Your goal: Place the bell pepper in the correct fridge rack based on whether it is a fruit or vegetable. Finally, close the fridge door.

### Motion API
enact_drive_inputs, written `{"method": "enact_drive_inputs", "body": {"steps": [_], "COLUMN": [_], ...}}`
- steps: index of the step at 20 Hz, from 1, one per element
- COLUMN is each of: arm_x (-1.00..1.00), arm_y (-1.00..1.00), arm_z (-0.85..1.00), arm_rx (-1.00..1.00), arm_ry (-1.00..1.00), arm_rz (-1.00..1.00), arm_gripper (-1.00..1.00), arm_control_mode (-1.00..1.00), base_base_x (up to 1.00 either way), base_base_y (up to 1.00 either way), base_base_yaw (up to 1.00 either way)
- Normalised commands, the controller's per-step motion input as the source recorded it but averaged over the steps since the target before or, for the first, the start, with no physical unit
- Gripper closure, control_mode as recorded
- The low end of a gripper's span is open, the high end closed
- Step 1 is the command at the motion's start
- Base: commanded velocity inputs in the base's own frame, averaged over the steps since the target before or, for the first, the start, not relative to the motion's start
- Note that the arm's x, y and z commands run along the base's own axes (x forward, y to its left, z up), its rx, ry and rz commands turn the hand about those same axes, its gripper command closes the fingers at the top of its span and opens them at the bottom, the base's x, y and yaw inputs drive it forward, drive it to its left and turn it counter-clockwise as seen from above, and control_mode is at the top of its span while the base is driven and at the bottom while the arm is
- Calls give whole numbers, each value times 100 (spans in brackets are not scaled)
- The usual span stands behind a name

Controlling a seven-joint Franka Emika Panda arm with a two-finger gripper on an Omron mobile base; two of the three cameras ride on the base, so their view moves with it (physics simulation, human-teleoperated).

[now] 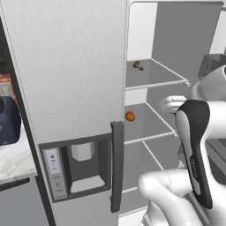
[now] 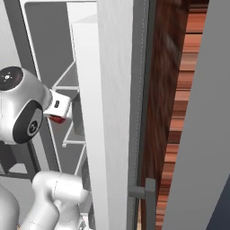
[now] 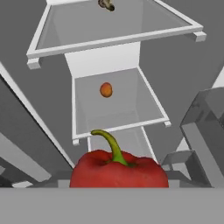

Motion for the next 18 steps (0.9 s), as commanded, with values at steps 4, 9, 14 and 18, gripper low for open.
{"method": "enact_drive_inputs", "body": {"steps": [4, 9, 14, 18], "arm_x": [14, 12, 41, 48], "arm_y": [0, 0, 0, 0], "arm_z": [11, 31, 21, 32], "arm_rx": [0, 0, 0, 0], "arm_ry": [-7, -8, -5, 0], "arm_rz": [0, 0, 0, 0], "arm_gripper": [100, 100, 100, 100], "arm_control_mode": [-100, -100, -100, -100], "base_base_x": [0, 0, 0, 0], "base_base_y": [0, 0, 0, 0], "base_base_yaw": [0, 0, 0, 0]}}
